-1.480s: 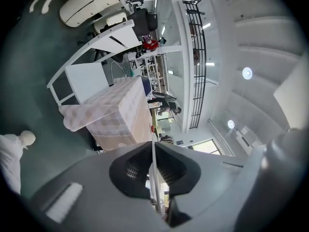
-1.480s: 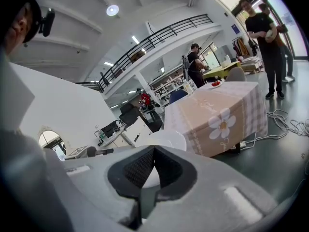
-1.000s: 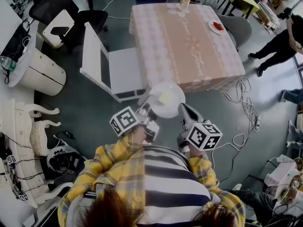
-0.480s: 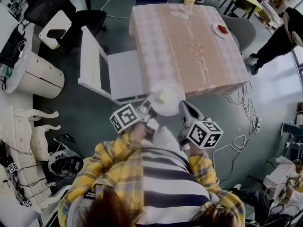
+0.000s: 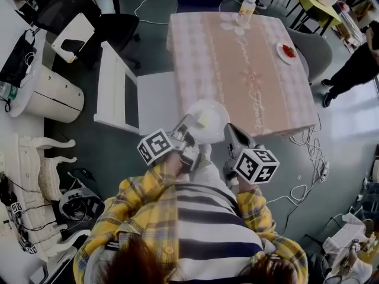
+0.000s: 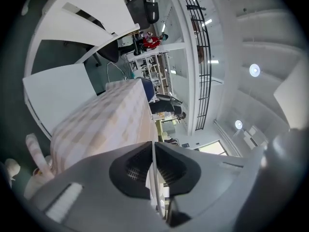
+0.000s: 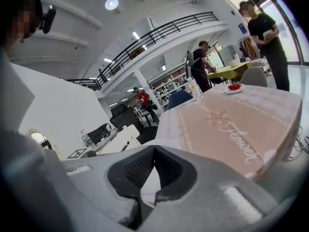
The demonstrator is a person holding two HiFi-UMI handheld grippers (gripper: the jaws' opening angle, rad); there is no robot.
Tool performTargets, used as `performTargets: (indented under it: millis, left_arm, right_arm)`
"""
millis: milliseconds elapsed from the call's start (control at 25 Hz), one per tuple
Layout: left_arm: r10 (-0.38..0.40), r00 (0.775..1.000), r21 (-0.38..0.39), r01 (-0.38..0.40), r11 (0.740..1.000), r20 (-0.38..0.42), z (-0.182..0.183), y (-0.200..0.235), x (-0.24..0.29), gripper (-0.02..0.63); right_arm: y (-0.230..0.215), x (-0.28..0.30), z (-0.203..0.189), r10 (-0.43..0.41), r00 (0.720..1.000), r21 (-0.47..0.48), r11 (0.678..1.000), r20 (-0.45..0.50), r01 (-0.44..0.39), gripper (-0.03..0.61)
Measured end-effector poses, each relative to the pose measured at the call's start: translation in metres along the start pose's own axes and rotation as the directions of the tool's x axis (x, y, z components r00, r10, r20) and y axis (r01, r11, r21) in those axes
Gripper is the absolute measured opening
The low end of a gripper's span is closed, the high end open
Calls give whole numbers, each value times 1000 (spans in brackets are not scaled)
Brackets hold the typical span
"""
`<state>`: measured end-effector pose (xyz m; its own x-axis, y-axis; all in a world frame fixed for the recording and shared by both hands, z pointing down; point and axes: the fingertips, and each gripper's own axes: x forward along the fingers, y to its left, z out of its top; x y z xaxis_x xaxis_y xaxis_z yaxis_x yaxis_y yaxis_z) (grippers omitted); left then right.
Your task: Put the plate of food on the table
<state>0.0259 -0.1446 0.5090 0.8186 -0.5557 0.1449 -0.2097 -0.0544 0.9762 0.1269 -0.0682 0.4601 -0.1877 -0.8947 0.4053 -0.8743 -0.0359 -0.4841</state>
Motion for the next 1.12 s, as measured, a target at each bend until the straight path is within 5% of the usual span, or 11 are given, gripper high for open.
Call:
performTargets:
  millis: [1120]
  left_arm:
    - [100,986,24,-104,994,132,72,9,200,2]
  right_arm:
    - [-111,165,102,66,982,-82,993,-177,-82,-3]
